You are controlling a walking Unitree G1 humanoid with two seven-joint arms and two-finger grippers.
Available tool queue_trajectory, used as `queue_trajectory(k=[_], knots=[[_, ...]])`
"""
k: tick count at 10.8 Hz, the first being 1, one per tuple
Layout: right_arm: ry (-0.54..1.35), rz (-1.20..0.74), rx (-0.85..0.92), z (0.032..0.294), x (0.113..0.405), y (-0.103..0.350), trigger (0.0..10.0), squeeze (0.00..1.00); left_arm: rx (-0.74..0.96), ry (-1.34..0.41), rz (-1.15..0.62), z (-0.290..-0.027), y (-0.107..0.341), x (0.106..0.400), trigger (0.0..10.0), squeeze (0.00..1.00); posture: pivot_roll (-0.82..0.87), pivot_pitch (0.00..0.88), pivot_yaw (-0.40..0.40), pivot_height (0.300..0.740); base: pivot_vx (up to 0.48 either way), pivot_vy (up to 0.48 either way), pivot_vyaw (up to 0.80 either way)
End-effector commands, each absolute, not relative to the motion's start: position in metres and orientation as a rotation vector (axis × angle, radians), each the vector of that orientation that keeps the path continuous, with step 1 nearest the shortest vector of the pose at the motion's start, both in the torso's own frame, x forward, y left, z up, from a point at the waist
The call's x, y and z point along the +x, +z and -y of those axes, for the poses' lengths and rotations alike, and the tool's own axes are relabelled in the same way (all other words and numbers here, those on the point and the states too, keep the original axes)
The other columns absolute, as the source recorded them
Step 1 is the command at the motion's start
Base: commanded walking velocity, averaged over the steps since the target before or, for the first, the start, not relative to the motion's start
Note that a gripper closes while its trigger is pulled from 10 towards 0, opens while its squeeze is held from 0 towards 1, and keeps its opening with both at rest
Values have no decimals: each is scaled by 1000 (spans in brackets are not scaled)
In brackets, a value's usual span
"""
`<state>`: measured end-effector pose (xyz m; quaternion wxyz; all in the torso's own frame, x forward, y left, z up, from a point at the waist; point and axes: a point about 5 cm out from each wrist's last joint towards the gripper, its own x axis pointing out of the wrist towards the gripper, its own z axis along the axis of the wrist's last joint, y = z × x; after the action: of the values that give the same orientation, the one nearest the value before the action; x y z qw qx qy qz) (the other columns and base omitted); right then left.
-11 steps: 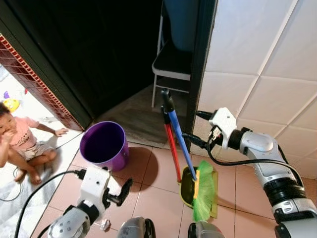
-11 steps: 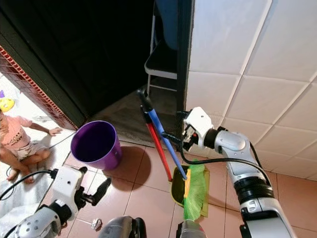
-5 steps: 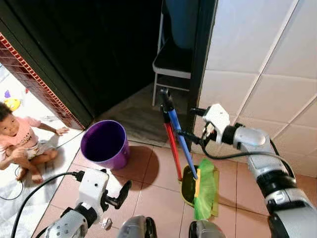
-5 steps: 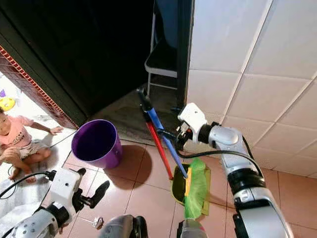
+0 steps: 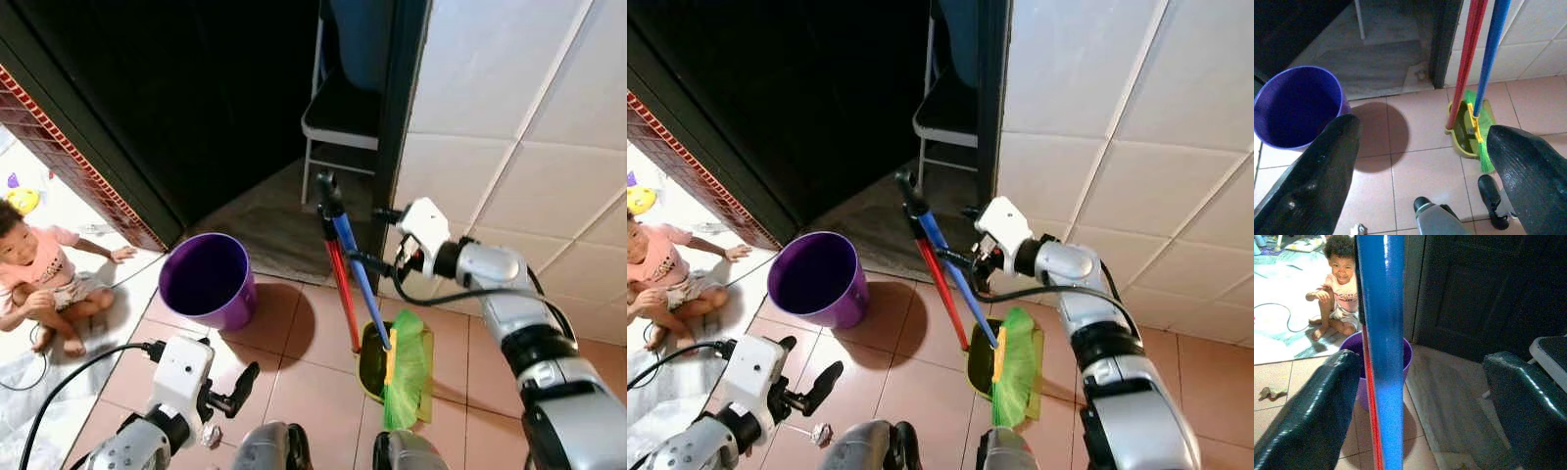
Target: Sweep floor
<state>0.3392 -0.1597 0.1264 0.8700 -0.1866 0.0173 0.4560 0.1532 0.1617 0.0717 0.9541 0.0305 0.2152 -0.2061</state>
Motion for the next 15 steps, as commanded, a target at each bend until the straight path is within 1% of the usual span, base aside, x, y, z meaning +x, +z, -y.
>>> queue_trajectory(k=[1, 3, 4, 5, 7, 15], knots=[[984, -32, -403, 154, 339, 126, 4667, 0, 81, -405, -443, -167, 75, 150, 10000, 0, 102, 168, 137, 740, 0, 0, 0], [991, -35, -400, 152, 340, 124, 3686, 0, 81, -405, -446, -167, 75, 150, 10000, 0, 107, 169, 135, 740, 0, 0, 0], [996, -34, -398, 150, 341, 124, 4392, 0, 82, -405, -446, -167, 75, 149, 10000, 0, 108, 169, 133, 740, 0, 0, 0], [1002, -31, -399, 148, 342, 125, 8588, 0, 82, -405, -445, -167, 75, 150, 10000, 0, 108, 169, 132, 740, 0, 0, 0], [1008, -29, -402, 147, 344, 126, 10000, 0, 81, -406, -445, -166, 75, 150, 10000, 0, 107, 167, 127, 740, 0, 0, 0], [1040, -32, -378, 137, 345, 124, 10000, 0, 78, -405, -445, -165, 75, 150, 10000, 0, 114, 166, 120, 740, 0, 0, 0]])
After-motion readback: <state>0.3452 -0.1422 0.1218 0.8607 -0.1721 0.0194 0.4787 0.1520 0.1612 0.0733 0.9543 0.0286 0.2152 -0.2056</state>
